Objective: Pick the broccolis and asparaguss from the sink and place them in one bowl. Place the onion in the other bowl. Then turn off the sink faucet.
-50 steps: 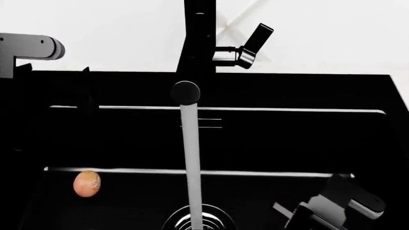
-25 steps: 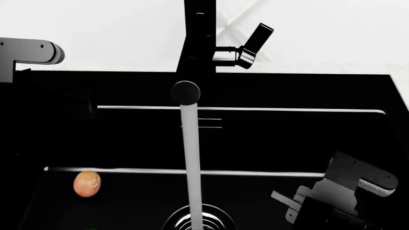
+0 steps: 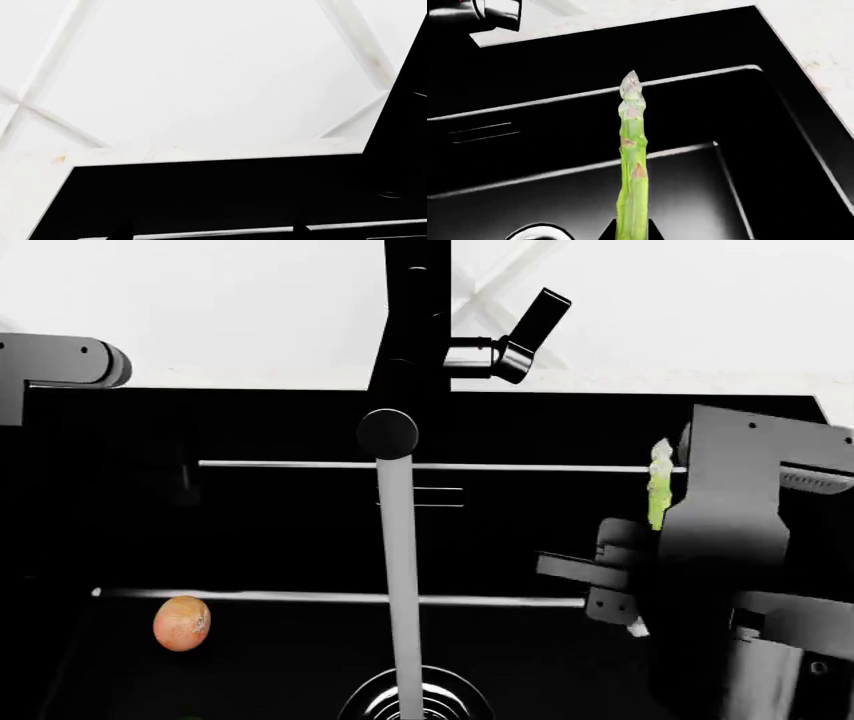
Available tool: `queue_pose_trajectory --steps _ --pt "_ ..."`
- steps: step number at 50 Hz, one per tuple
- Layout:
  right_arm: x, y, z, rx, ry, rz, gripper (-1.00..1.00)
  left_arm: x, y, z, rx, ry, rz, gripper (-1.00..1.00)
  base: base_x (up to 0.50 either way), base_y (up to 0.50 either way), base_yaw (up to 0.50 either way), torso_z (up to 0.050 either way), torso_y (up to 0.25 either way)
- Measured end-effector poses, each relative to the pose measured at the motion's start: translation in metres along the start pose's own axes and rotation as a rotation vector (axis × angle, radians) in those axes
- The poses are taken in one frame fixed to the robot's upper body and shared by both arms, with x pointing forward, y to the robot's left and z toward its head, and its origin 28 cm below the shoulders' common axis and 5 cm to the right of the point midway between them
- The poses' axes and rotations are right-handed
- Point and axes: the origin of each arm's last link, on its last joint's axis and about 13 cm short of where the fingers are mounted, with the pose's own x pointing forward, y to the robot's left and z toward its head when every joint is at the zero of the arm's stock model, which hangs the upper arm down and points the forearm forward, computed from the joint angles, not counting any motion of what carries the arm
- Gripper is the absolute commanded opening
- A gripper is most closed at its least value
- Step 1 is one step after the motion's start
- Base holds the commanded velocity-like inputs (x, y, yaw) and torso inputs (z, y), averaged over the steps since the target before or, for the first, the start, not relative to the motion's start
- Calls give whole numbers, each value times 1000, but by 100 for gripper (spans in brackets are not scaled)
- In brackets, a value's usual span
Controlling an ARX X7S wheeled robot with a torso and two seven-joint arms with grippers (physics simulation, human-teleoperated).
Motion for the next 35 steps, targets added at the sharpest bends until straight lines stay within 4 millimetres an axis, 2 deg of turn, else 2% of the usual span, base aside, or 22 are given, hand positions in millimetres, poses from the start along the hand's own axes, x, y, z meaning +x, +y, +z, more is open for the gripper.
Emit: queue_pose_trajectory --steps 10,16,25,35 --pt "-50 -20 37 -89 -131 54 -100 -17 -1 6 -8 35 -4 100 0 0 0 0 0" --pt "-70 -30 53 -128 -186 65 -100 -34 -2 9 -6 88 -10 100 0 0 0 0 0" --pt "-83 -38 64 -156 -230 80 -100 -61 -9 12 -16 252 -47 100 0 0 0 0 0" --pt "-89 -45 60 -148 -241 89 -100 -79 -15 17 18 409 -104 100 0 0 0 0 0"
